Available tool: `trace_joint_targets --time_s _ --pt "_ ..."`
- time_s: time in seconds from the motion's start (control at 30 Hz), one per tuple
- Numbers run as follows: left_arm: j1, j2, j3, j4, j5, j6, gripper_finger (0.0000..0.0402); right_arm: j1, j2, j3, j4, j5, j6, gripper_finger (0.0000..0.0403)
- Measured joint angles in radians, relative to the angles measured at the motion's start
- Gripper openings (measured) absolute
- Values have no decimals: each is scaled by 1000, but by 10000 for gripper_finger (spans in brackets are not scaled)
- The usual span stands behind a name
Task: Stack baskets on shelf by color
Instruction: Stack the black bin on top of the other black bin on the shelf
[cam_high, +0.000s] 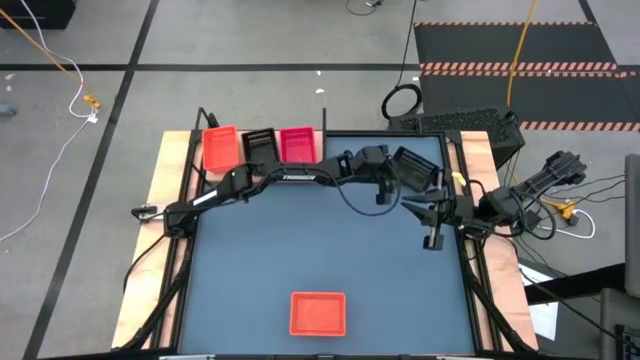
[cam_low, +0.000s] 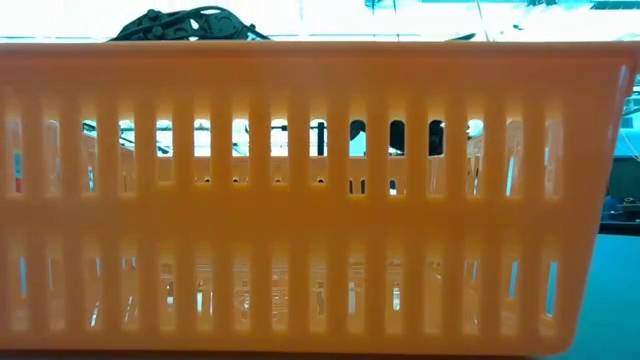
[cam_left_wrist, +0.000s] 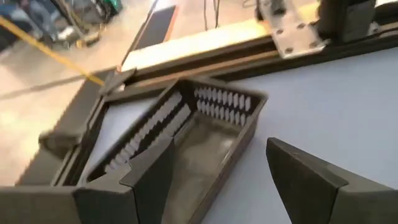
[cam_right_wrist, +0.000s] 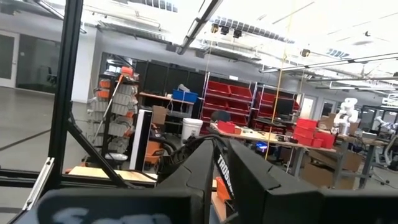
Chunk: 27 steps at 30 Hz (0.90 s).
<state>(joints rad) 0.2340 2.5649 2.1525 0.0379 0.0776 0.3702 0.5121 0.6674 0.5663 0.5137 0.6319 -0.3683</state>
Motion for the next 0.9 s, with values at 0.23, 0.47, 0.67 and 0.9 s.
trace_joint_targets --time_s 0.23,0.47,0.67,0.9 --pt "41 4 0 -70 -8 -124 255 0 1 0 22 0 -11 45" --pt "42 19 1 -55 -2 -132 255 0 0 0 36 0 -36 45" --pt "34 55 0 -41 -2 -99 255 0 0 0 36 0 -61 45" --pt "25 62 0 -32 0 -77 255 0 0 0 37 0 -78 45"
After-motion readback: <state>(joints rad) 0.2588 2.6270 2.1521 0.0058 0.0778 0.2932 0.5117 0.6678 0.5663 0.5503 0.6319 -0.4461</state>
